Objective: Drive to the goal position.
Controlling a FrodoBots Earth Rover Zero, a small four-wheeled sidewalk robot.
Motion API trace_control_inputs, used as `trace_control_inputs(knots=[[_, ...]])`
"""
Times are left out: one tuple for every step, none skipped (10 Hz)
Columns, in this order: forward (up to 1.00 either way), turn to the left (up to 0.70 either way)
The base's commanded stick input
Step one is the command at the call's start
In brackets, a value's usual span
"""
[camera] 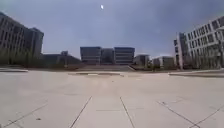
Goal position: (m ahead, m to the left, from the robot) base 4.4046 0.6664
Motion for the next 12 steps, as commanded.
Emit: trace_control_inputs(knots=[[0.70,0.00],[0.70,0.00],[0.70,0.00],[0.70,-0.35],[0.70,0.00],[0.70,0.00],[0.70,0.00],[0.70,0.00],[0.70,0.00],[0.70,0.00],[0.70,0.00],[0.70,0.00]])
